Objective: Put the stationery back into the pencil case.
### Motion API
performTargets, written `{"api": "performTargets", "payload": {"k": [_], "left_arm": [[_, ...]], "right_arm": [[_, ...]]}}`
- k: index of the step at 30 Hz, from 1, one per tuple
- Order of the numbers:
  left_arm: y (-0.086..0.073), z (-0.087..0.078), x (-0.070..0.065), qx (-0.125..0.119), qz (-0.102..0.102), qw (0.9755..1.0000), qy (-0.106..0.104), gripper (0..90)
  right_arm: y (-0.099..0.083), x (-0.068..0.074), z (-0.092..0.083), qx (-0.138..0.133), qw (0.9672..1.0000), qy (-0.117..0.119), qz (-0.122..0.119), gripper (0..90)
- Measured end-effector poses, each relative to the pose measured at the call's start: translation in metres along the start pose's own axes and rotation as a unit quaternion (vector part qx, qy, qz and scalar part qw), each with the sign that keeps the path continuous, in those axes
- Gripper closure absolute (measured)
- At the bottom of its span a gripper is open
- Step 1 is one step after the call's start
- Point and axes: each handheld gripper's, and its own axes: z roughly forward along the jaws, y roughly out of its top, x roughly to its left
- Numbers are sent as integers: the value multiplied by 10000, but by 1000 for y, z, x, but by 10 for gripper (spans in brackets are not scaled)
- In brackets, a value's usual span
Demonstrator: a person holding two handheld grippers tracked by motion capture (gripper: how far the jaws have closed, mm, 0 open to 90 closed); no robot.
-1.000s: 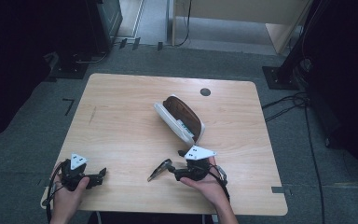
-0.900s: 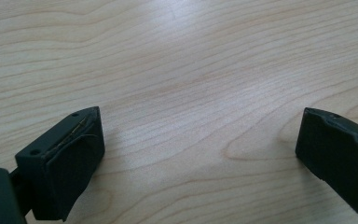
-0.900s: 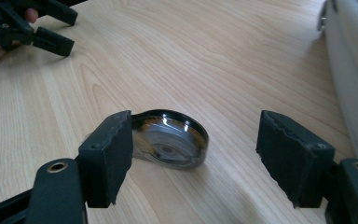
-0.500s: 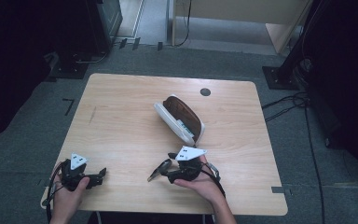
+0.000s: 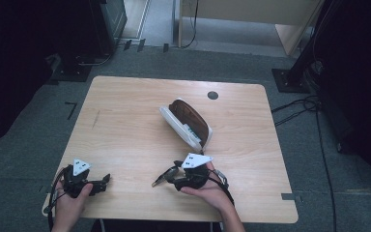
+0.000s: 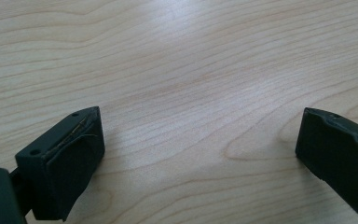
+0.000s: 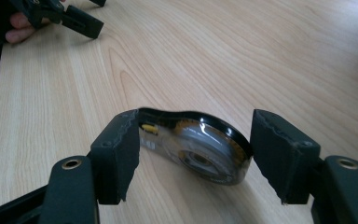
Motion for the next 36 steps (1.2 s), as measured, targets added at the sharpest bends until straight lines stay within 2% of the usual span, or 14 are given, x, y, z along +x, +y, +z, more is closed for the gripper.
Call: {"api": "performTargets", "payload": {"k": [8, 17, 23, 28, 36], "left_arm": [[0, 0, 0, 0, 0, 10000, 1, 14], [0, 0, 0, 0, -1, 10000, 0, 14], [0, 0, 0, 0, 0, 10000, -1, 14], [0, 0, 0, 1, 0, 10000, -1, 14], [0, 0, 0, 1, 0, 10000, -1, 14]], "right_arm": [[-10, 4, -3, 112, 9999, -43, -87, 396], [-17, 13, -4, 182, 9997, 127, -62, 607], [-13, 19, -7, -24, 9998, 151, -137, 736], [-12, 22, -5, -46, 9999, -1, -108, 735], [-9, 29, -5, 10, 9995, -192, -250, 741]]}}
